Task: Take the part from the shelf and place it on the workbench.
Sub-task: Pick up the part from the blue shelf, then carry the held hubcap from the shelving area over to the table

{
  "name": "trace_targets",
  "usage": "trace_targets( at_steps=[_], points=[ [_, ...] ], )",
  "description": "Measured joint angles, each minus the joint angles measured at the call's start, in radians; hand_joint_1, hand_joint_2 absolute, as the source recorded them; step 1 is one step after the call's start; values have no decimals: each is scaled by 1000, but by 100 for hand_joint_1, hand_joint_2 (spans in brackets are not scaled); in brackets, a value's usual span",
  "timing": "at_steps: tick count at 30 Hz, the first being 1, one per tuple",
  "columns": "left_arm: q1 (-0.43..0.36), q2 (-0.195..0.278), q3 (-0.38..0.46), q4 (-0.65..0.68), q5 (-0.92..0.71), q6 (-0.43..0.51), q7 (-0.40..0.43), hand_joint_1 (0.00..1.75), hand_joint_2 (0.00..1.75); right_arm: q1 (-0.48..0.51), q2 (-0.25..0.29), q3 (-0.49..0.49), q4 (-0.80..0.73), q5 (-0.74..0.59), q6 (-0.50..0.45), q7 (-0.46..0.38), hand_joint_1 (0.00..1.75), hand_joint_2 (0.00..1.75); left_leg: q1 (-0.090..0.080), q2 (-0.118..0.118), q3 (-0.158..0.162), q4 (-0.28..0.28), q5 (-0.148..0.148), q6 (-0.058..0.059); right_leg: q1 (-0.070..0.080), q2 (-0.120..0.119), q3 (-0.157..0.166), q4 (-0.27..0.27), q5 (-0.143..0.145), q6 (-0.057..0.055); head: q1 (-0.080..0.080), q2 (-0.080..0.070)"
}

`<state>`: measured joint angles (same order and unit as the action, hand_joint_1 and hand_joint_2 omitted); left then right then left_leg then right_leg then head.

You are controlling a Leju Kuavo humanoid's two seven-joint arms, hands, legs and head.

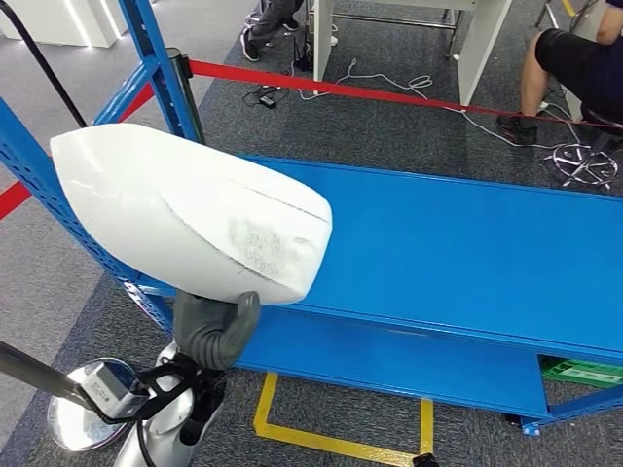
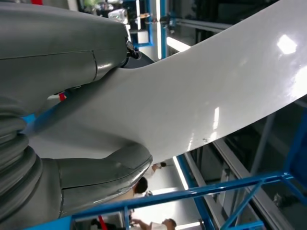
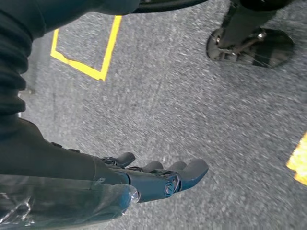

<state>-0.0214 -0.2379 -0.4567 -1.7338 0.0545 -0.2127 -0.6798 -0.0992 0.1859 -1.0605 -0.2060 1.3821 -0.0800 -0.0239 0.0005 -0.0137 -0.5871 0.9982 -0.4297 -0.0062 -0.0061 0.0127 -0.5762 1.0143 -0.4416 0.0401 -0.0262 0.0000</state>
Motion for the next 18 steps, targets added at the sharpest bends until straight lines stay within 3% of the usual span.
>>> trace_targets(
  at_steps=[18],
  points=[
    [42, -3, 40, -80, -27, 8, 0, 175, 175, 0, -1, 2, 0, 11, -39, 4, 0, 175, -1, 0, 0, 0, -1, 1, -1, 0, 0, -1, 0, 0, 0, 0]
  ],
)
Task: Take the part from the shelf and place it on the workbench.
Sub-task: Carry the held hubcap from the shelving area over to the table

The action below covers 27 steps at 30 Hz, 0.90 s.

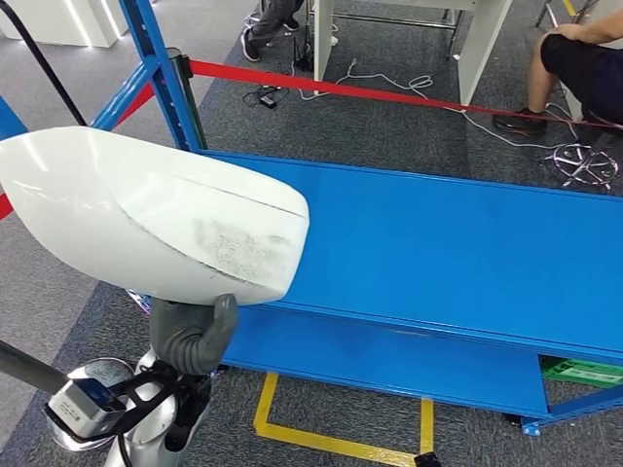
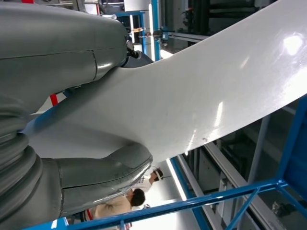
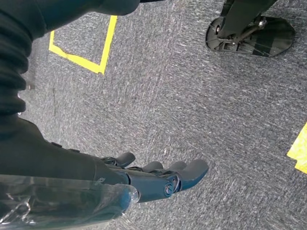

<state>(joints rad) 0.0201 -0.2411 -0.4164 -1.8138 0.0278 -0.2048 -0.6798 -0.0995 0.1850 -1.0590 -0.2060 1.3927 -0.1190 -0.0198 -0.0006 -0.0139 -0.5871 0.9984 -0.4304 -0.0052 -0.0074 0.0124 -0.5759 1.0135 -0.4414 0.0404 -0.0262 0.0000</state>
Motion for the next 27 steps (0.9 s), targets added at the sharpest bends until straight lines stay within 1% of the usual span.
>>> trace_targets(
  at_steps=[3, 6, 10, 11, 12, 13, 14, 16, 17, 18, 19, 20, 21, 22, 23, 24, 25, 27],
  points=[
    [3, 0, 3, -2, 4, -2, 0, 175, 175, 0, 0, 0, 0, -2, -6, 3, 0, 175, -3, 0, 0, 0, -1, 2, -3, 0, 0, -1, 0, 2, 0, 0],
    [6, 0, 7, -3, 22, -20, 0, 175, 175, 0, 0, 0, 0, -7, -7, 1, 0, 175, -7, 0, 0, 1, -3, 6, -7, 0, 0, -1, 0, 6, 0, 0],
    [13, -3, 13, -2, 61, -59, 0, 175, 175, 0, 0, 0, 0, -1, -24, 28, 0, 175, -14, 0, 0, -1, -3, 18, -14, 0, 2, -6, 1, 17, -1, 0],
    [15, -6, 14, -1, 67, -66, 0, 175, 175, -1, 0, 0, 0, 0, -32, 43, 0, 175, -12, 0, 3, -7, 0, 22, -15, 0, 2, -6, 0, 20, -1, 0],
    [15, -8, 16, 1, 72, -72, 0, 175, 175, -1, 0, 0, 0, 2, -40, 59, 0, 175, -8, 1, 7, -13, 3, 26, -14, -1, -1, 2, -8, 23, 0, 0],
    [15, -9, 17, 4, 74, -77, 0, 175, 175, -2, 0, 0, 0, 4, -48, 74, 0, 175, -5, 2, 11, -19, 6, 29, -12, -2, -14, 28, -24, 25, 3, 0],
    [15, -10, 18, 8, 74, -81, 0, 175, 175, -2, 0, 0, 0, 7, -54, 88, 0, 175, -2, 2, 14, -23, 7, 31, -12, -3, -37, 76, -50, 26, 5, 0],
    [15, -10, 19, 15, 75, -88, 0, 175, 175, -1, -1, 1, 0, 15, -60, 111, 0, 175, -1, 3, 15, -23, 6, 33, -12, -4, -103, 206, -106, 28, 10, 0],
    [15, -10, 19, 20, 78, -92, 0, 175, 175, 1, -1, 1, 0, 17, -58, 123, 0, 175, -1, 3, 16, -23, 5, 33, -13, -4, -128, 253, -117, 30, 10, 0],
    [15, -10, 19, 25, 81, -96, 0, 175, 175, 2, -2, 2, 0, 19, -56, 133, 0, 175, 0, 2, 17, -23, 3, 32, -13, -4, -137, 264, -108, 31, 10, 0],
    [15, -10, 18, 31, 85, -101, 0, 175, 175, 2, -2, 2, 0, 21, -53, 143, 0, 175, 2, 1, 19, -22, 1, 29, -15, -4, -127, 236, -82, 32, 10, 0],
    [15, -10, 18, 37, 89, -104, 0, 175, 175, 2, -3, 3, 0, 23, -51, 152, 0, 175, 4, 0, 21, -19, -2, 24, -16, -5, -99, 174, -45, 34, 10, 0],
    [15, -10, 18, 42, 91, -106, 0, 175, 175, 0, -2, 4, 0, 26, -47, 161, 0, 175, 5, -1, 22, -15, -7, 17, -16, -4, -67, 108, -17, 36, 11, 0],
    [14, -10, 17, 46, 93, -108, 0, 175, 175, -1, -2, 6, 0, 31, -43, 175, 0, 175, 5, -1, 22, -10, -12, 9, -16, -2, -40, 54, 2, 33, 11, 0],
    [14, -9, 17, 50, 94, -110, 0, 175, 175, -2, -2, 9, 1, 38, -38, 193, 0, 175, 4, -1, 22, -6, -14, 2, -16, 1, -24, 23, 9, 28, 11, 0],
    [13, -9, 16, 54, 95, -112, 0, 175, 175, -2, -1, 11, 1, 46, -35, 217, 0, 175, 2, -2, 21, -4, -15, -4, -14, 4, -20, 15, 6, 20, 9, 0],
    [12, -9, 15, 59, 96, -114, 0, 175, 175, -2, -2, 13, 1, 51, -35, 239, 0, 175, 3, -2, 21, -4, -15, -8, -13, 6, -21, 16, 7, 11, 8, 0],
    [10, -8, 11, 65, 96, -115, 0, 175, 175, -1, -2, 16, 1, 55, -40, 267, 0, 175, 6, 0, 19, -1, -21, -19, -12, 6, -23, 16, 8, -4, 6, 0]
  ],
)
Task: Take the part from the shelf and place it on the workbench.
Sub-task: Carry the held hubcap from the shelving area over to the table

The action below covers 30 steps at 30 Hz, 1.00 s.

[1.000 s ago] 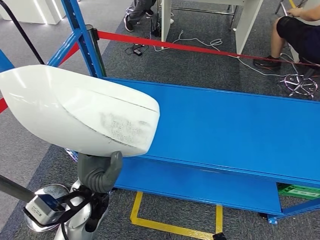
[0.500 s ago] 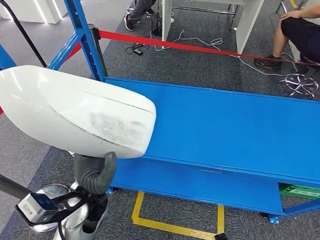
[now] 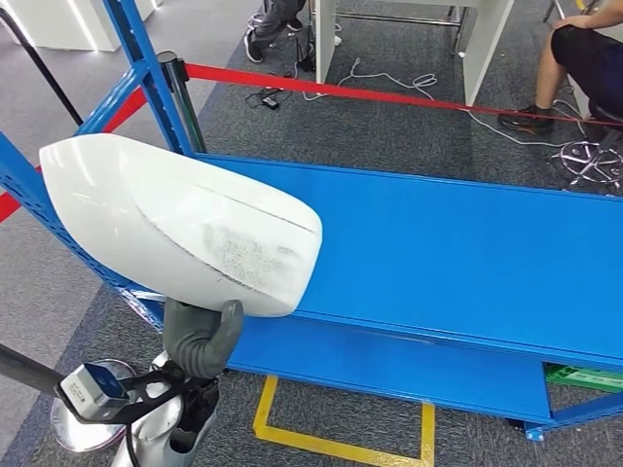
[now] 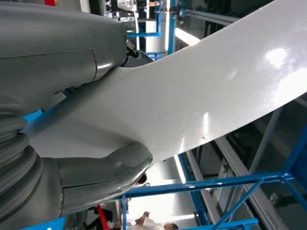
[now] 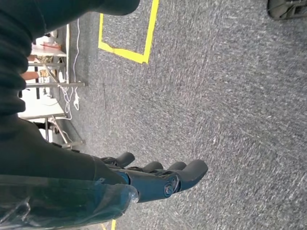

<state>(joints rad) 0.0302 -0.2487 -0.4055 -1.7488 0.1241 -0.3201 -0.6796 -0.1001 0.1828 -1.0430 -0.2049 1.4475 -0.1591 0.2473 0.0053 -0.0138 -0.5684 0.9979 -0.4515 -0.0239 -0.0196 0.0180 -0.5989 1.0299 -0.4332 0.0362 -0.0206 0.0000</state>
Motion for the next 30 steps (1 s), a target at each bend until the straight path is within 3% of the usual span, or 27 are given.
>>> trace_targets(
  at_steps=[2, 4, 5, 6, 7, 8, 10, 12, 14, 16, 17, 19, 20, 21, 22, 23, 24, 26, 27, 30],
  points=[
    [-2, 2, -6, 5, 0, -1, 0, 175, 175, 0, 0, 2, 0, 0, -4, 10, 0, 175, 2, 3, -32, 67, -43, -10, -2, -1, 0, -2, 1, -11, -3, 0],
    [-5, 4, -10, 12, 0, -1, 0, 175, 175, 0, 0, 5, 0, 0, -13, 18, 0, 175, 2, 4, -98, 201, -106, -15, -2, -3, 0, -2, -1, -16, -5, 0],
    [-6, 5, -12, 18, 0, -1, 0, 175, 175, 0, -1, 6, 0, 0, -19, 21, 0, 175, 2, 4, -127, 257, -122, -15, -2, -4, 0, -2, -1, -17, -5, 0],
    [-7, 7, -13, 23, 1, -2, 0, 175, 175, 1, -1, 6, 0, 0, -26, 24, 0, 175, 2, 4, -142, 282, -120, -14, -1, -5, 0, -2, -2, -17, -5, 0],
    [-8, 8, -15, 28, 7, -6, 0, 175, 175, 1, -2, 7, 0, 0, -31, 27, 0, 175, 2, 4, -139, 269, -99, -12, -1, -5, 1, -2, -2, -17, -5, 0],
    [-10, 10, -18, 33, 18, -16, 0, 175, 175, 0, -2, 7, 0, 2, -34, 31, 0, 175, 2, 4, -118, 222, -64, -10, -2, -4, 3, -2, -3, -16, -5, 0],
    [-17, 12, -26, 44, 56, -52, 1, 175, 175, 0, -2, 10, 0, 7, -35, 38, 0, 175, 2, 4, -55, 90, -1, -4, 0, -3, 4, 0, -5, -10, -6, 0],
    [-25, 14, -33, 55, 86, -80, 3, 175, 175, 0, -2, 13, 0, 11, -35, 45, 0, 175, 1, 3, -22, 17, 13, 3, 4, -2, 2, 0, -6, 2, -4, 0],
    [-27, 15, -36, 65, 95, -87, 5, 175, 175, 0, -2, 15, 0, 12, -34, 49, 0, 175, 0, 1, -21, 9, 11, 15, 4, -3, 3, -5, -4, 15, -3, 0],
    [-30, 16, -38, 73, 93, -85, 8, 175, 175, 0, -2, 15, 0, 12, -34, 51, 0, 175, 2, 2, -20, 6, 15, 28, 2, -6, -7, 16, -21, 24, 0, 0],
    [-32, 16, -39, 78, 88, -80, 11, 175, 175, 0, -2, 15, 0, 12, -32, 53, 0, 175, 3, 3, -19, 5, 17, 34, 1, -7, -24, 56, -47, 28, 2, 0],
    [-34, 18, -41, 92, 76, -70, 20, 175, 175, 0, -2, 15, 0, 10, -28, 57, 0, 175, 1, 4, -20, 5, 20, 40, 2, -9, -82, 186, -115, 32, 7, 0],
    [-34, 19, -42, 98, 72, -66, 23, 175, 175, 1, -2, 15, 0, 9, -27, 58, 0, 175, 0, 5, -21, 5, 20, 42, 2, -9, -108, 246, -139, 33, 7, 0],
    [-34, 21, -42, 105, 68, -63, 25, 175, 175, 2, -2, 15, 0, 8, -26, 59, 0, 175, -2, 5, -21, 5, 20, 42, 2, -9, -120, 277, -145, 33, 7, 0],
    [-35, 22, -43, 112, 65, -61, 26, 175, 175, 3, -2, 15, 0, 7, -25, 59, 0, 175, -3, 4, -20, 5, 20, 42, 2, -9, -114, 269, -131, 32, 7, 0],
    [-36, 23, -43, 117, 61, -58, 27, 175, 175, 2, -3, 15, 0, 6, -24, 61, 0, 175, -3, 4, -20, 6, 20, 42, 2, -9, -88, 221, -102, 29, 7, 0],
    [-37, 22, -43, 121, 58, -56, 27, 175, 175, 2, -3, 15, 0, 5, -24, 62, 0, 175, -3, 3, -19, 6, 20, 42, 2, -9, -51, 151, -67, 27, 8, 0],
    [-40, 22, -44, 127, 53, -51, 28, 175, 175, -1, -3, 15, 0, 3, -23, 64, 0, 175, -7, 2, -22, 10, 22, 35, 4, -8, 11, 31, -25, 21, 7, 0],
    [-42, 22, -44, 129, 51, -49, 28, 175, 175, -2, -4, 15, 0, 2, -23, 65, 0, 175, -9, 2, -24, 11, 24, 29, 6, -7, 23, 6, -19, 17, 6, 0],
    [-44, 22, -45, 134, 48, -44, 28, 175, 175, 0, -4, 14, 0, 0, -22, 66, 0, 175, -7, 2, -32, 11, 29, 10, 7, -6, 15, 1, -10, 0, 6, 0]
  ],
)
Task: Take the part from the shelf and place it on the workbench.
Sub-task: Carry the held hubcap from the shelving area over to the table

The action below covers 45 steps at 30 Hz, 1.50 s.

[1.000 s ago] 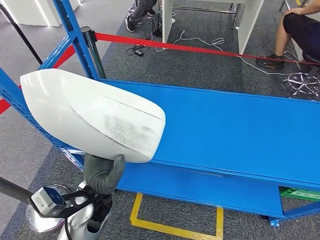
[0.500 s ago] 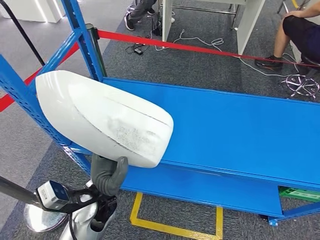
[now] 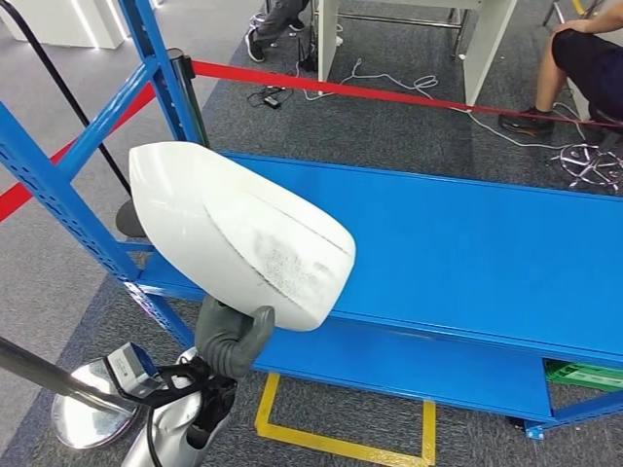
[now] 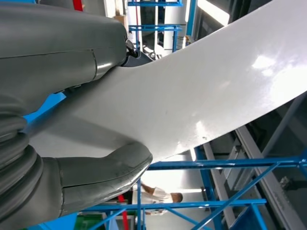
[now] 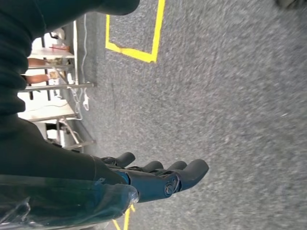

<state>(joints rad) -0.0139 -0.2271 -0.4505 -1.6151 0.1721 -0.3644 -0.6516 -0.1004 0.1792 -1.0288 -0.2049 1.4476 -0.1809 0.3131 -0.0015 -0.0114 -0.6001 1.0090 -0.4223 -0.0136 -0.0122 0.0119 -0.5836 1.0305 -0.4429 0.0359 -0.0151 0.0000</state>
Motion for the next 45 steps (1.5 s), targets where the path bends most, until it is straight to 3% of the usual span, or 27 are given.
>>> trace_targets(
  at_steps=[2, 5, 6, 7, 8, 11, 12, 15, 17, 20, 21, 22, 23, 25, 27, 28, 30, 31, 33, 35, 36, 37, 39, 41, 42, 43, 45],
  points=[
    [-2, 1, 0, 1, -1, 1, 0, 175, 175, -1, 0, 0, 0, 0, 1, 1, 0, 175, 2, 1, -17, 40, -42, -11, -4, -2, -8, -4, 11, -14, -3, 0],
    [-5, 4, 0, 4, -4, 0, 0, 175, 175, -2, -1, 0, 0, 0, 4, 0, 0, 175, 5, 2, -79, 215, -155, -23, -5, -5, -30, -4, 28, -19, -7, 0],
    [-5, 6, 0, 6, -6, -1, 0, 175, 175, -2, -1, 0, 0, 0, 4, 0, 0, 175, 5, 2, -89, 254, -172, -24, -5, -6, -38, -4, 35, -18, -7, 0],
    [-5, 7, 0, 8, -7, -1, 0, 175, 175, -1, -1, 0, 0, -1, 5, 0, 0, 175, 6, 2, -82, 259, -171, -25, -5, -7, -47, -4, 42, -16, -8, 0],
    [-5, 8, -1, 9, -9, -2, 0, 175, 175, -1, -1, 0, 0, -1, 6, 0, 0, 175, 7, 2, -55, 226, -153, -24, -6, -8, -56, -4, 50, -14, -8, 0],
    [-11, 8, -5, 10, -19, -1, -2, 175, 175, -2, -1, 0, -1, -2, 6, -2, 0, 175, 8, 1, 67, 35, -93, -19, -5, -6, -78, -2, 72, 0, -9, 0],
    [-13, 8, -8, 10, -23, 0, -3, 175, 175, -2, -1, 0, -1, -2, 6, -2, 0, 175, 7, -1, 84, 0, -86, -13, -4, -6, -82, -3, 80, 6, -9, 0],
    [-13, 9, -11, 11, -27, 1, -5, 175, 175, 0, -1, 0, -1, -2, 7, -2, 0, 175, 2, -3, 77, -15, -69, 13, -8, -5, -86, -18, 105, 26, -8, 0],
    [-14, 9, -13, 12, -28, 2, -5, 175, 175, 2, -1, 0, -1, -2, 8, -2, 0, 175, 3, 0, 65, -18, -49, 29, -10, -5, -101, 7, 71, 35, -6, 0],
    [-14, 9, -17, 14, -28, 2, -6, 175, 175, 2, -1, 0, -1, -2, 9, -2, 0, 175, 2, 3, 34, -19, -21, 40, -8, -6, -150, 185, -66, 39, -3, 0],
    [-14, 9, -17, 15, -28, 2, -6, 175, 175, 2, -1, 0, -1, -2, 9, -2, 0, 175, 0, 3, 22, -19, -12, 41, -7, -6, -158, 241, -92, 38, -3, 0],
    [-14, 9, -17, 16, -28, 1, -6, 175, 175, 2, -1, 0, -1, -2, 9, -2, 0, 175, -2, 4, 10, -18, -3, 41, -6, -6, -150, 267, -98, 36, -3, 0],
    [-14, 9, -17, 17, -28, 1, -6, 175, 175, 2, -1, 0, -1, -3, 9, -2, 0, 175, -3, 4, -1, -18, 6, 41, -5, -6, -124, 256, -84, 33, -3, 0],
    [-14, 9, -17, 18, -28, 1, -7, 175, 175, -1, -1, 0, -1, -2, 8, -2, 0, 175, -5, 3, -19, -17, 23, 36, 0, -6, -25, 136, -50, 24, -2, 0],
    [-14, 9, -18, 18, -28, 1, -7, 175, 175, -5, -1, 0, -1, -2, 7, -2, 0, 175, -6, 3, -28, -17, 37, 26, 5, -4, 62, 11, -51, 17, -3, 0],
    [-14, 8, -18, 18, -28, 1, -8, 175, 175, -6, -1, 0, -1, -2, 6, -2, 0, 175, -6, 3, -30, -18, 44, 20, 7, -3, 78, -19, -59, 13, -2, 0],
    [-14, 8, -20, 18, -28, 0, -9, 175, 175, -4, -1, 0, -1, -2, 5, -4, 0, 175, -5, 3, -31, -21, 57, 9, 9, -4, 72, -28, -51, 2, 0, 0],
    [-13, 9, -21, 18, -28, 0, -10, 175, 175, -4, -1, 0, -1, -2, 5, -5, 0, 175, -5, 3, -35, -18, 51, 2, 7, -6, 68, -29, -43, -5, 1, 0],
    [-13, 10, -21, 18, -28, 1, -11, 175, 175, -4, -1, 0, -1, -2, 4, -9, 0, 175, -3, 2, -55, 33, -14, -10, 3, -10, 52, -33, -21, -19, -2, 0],
    [-12, 12, -21, 18, -28, 2, -11, 175, 175, -4, -1, 0, -2, -2, 3, -14, 0, 175, 1, 3, -90, 156, -117, -20, 3, -12, 25, -32, 2, -25, -6, 0],
    [-11, 12, -21, 18, -28, 2, -11, 175, 175, -3, -1, 0, -2, -2, 3, -16, 0, 175, 2, 3, -103, 217, -146, -24, 2, -12, 10, -32, 13, -24, -6, 0],
    [-11, 14, -21, 18, -28, 2, -11, 175, 175, -2, -1, 0, -1, -2, 3, -18, 0, 175, 2, 3, -105, 255, -153, -26, 2, -13, -4, -31, 22, -22, -6, 0],
    [-9, 16, -21, 18, -28, 3, -11, 175, 175, -2, 0, 0, -1, -2, 5, -23, 0, 175, 3, 3, -58, 227, -111, -27, 1, -15, -29, -30, 42, -17, -6, 0],
    [-10, 17, -21, 18, -27, 2, -11, 175, 175, -4, 0, 0, -1, -6, 8, -30, 0, 175, 5, 3, 43, 97, -74, -26, 2, -15, -48, -28, 60, -9, -7, 0],
    [-12, 16, -21, 18, -27, 2, -12, 175, 175, -4, 0, 0, -2, -9, 9, -33, 0, 175, 6, 2, 88, 30, -74, -21, 4, -14, -56, -25, 68, -4, -7, 0],
    [-13, 16, -22, 18, -26, 1, -12, 175, 175, -4, -1, 0, -2, -13, 11, -34, 0, 175, 6, 1, 117, -14, -81, -15, 6, -14, -60, -24, 77, 1, -8, 0],
    [-14, 16, -21, 18, -23, 0, -13, 175, 175, -3, -1, -1, -2, -19, 14, -33, 0, 175, 3, 0, 124, -42, -84, 3, 6, -14, -67, -27, 95, 12, -8, 0]
  ],
)
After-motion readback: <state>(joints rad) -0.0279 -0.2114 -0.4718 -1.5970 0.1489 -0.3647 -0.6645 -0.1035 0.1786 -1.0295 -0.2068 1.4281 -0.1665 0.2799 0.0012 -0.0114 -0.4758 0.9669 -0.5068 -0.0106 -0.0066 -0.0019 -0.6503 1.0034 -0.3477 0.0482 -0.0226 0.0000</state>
